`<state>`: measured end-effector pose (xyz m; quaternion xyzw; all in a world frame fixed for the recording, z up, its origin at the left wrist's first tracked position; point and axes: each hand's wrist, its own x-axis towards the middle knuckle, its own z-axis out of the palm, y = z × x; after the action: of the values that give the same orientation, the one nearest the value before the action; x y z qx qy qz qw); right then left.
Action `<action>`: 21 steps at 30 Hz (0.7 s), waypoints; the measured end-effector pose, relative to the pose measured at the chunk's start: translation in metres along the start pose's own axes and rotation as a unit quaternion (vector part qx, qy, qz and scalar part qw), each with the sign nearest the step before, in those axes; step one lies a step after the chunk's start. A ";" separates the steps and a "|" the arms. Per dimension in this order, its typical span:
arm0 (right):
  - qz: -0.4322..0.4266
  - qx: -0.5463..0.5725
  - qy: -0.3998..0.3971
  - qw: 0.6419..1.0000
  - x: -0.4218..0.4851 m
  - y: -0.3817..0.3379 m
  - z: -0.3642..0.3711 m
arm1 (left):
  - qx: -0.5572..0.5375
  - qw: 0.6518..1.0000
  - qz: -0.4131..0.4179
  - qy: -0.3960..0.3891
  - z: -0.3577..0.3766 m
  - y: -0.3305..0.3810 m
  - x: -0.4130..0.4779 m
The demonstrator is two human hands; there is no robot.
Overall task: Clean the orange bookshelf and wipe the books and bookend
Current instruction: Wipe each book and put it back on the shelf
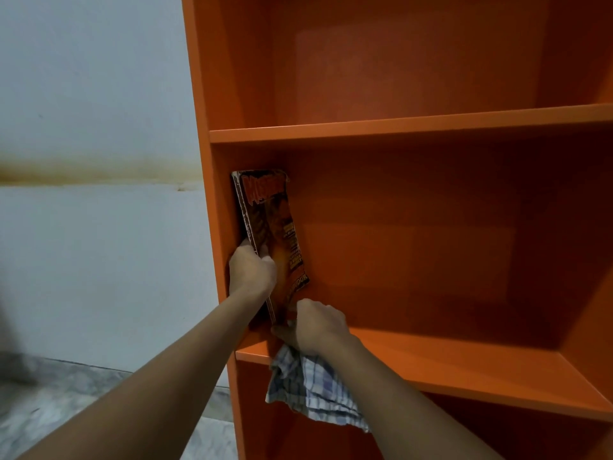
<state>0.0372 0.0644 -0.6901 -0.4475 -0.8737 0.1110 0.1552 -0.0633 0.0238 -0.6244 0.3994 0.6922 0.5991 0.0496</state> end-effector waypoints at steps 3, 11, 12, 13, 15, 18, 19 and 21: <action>-0.006 -0.015 -0.003 1.000 0.002 -0.001 0.003 | 0.018 0.999 -0.023 -0.021 -0.001 -0.004 -0.005; -0.034 -0.027 0.019 0.999 0.003 -0.006 0.008 | 0.052 0.997 -0.046 -0.031 -0.004 -0.008 -0.009; -0.034 -0.031 0.019 0.999 0.001 -0.009 0.007 | 0.051 0.997 -0.044 -0.026 -0.004 -0.008 -0.009; -0.037 -0.035 0.018 0.999 0.000 -0.012 0.007 | 0.049 0.998 -0.042 -0.021 -0.004 -0.008 -0.010; -0.040 -0.043 0.016 0.998 -0.001 -0.016 0.007 | 0.047 0.998 -0.038 -0.012 -0.004 -0.008 -0.012; -0.036 -0.034 0.019 0.999 -0.006 -0.015 0.004 | 0.042 0.998 -0.041 -0.010 -0.004 -0.009 -0.012; -0.038 -0.028 0.022 0.999 -0.009 -0.014 0.001 | 0.042 0.998 -0.042 -0.012 -0.004 -0.009 -0.012; -0.037 -0.022 0.028 0.999 -0.014 -0.011 -0.004 | 0.045 0.998 -0.044 -0.017 -0.005 -0.010 -0.013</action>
<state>0.0382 0.0467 -0.6850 -0.4207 -0.8874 0.0732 0.1738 -0.0625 0.0126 -0.6369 0.3802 0.7346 0.5576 0.0700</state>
